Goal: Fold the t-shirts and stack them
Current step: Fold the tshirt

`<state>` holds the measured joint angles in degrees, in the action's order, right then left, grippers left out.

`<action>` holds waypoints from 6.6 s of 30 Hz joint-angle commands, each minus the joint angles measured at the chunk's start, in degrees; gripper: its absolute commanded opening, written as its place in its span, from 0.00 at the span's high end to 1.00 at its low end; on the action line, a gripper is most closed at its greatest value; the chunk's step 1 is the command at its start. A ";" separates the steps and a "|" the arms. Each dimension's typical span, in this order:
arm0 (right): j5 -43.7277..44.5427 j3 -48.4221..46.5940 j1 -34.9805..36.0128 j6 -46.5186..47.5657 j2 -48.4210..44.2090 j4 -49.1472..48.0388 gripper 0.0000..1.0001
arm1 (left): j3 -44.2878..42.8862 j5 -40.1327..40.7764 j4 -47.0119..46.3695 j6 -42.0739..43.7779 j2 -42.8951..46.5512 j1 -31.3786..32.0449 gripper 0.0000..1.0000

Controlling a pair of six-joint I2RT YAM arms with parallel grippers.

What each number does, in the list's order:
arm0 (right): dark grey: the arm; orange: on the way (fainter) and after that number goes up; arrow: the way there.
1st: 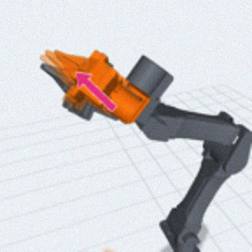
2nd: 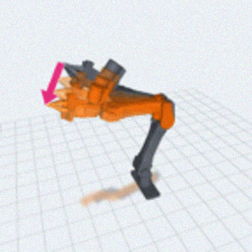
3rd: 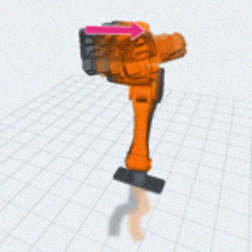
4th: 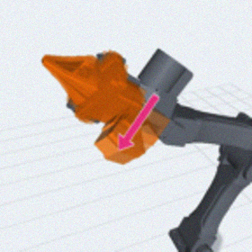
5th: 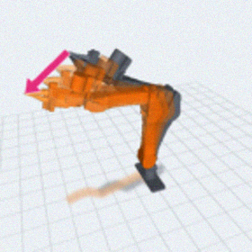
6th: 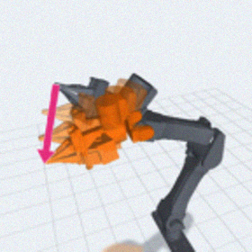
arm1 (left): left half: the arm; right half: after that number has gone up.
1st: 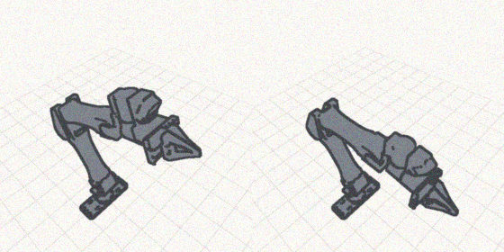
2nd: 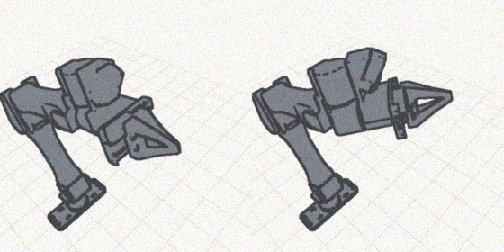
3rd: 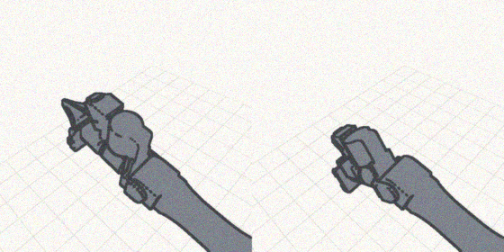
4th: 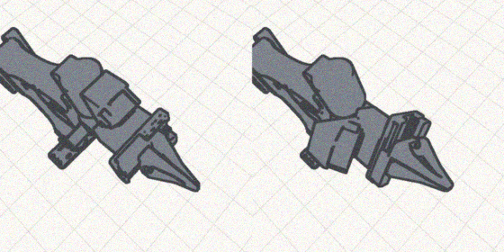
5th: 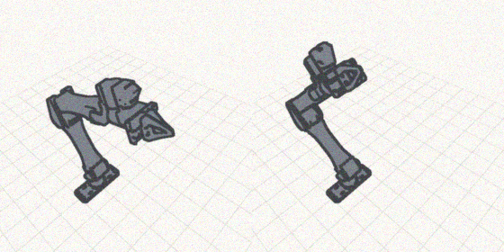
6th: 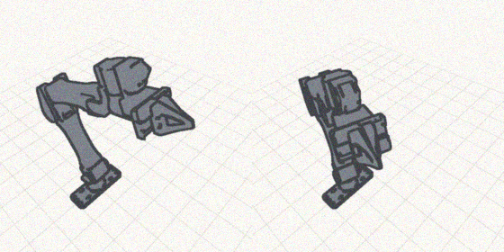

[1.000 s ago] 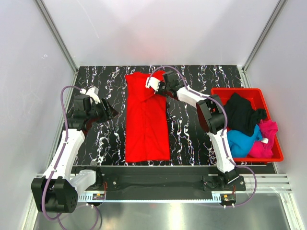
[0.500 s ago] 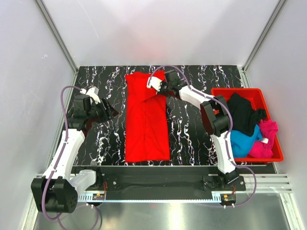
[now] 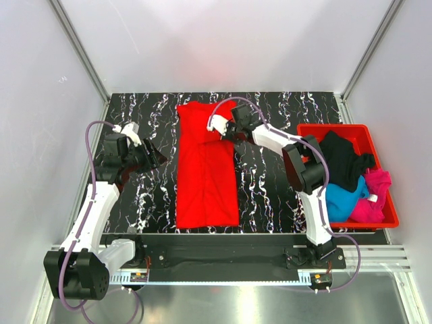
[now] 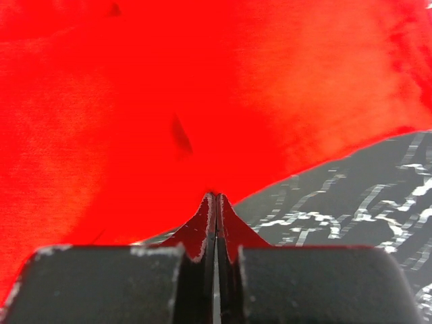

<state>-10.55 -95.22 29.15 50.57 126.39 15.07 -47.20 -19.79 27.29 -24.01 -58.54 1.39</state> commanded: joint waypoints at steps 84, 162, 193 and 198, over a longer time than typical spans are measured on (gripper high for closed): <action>11.51 63.32 25.87 -116.93 -51.94 1.98 0.98 | 29.89 17.33 13.31 -38.66 17.41 26.56 0.37; 13.19 8.05 7.08 -76.59 -21.46 27.73 1.00 | -12.20 -1.38 1.10 -13.53 -25.72 7.23 1.00; 5.97 -16.40 -2.78 -71.31 -0.44 30.46 1.00 | -38.49 -4.56 4.35 -8.77 -53.16 2.48 1.00; 5.71 -18.33 -3.31 -71.13 1.40 30.19 1.00 | -41.21 -3.94 5.23 -8.25 -55.79 2.22 1.00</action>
<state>-4.21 -110.15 26.70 -21.82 126.93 45.15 -85.10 -23.62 32.40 -33.56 -113.21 4.29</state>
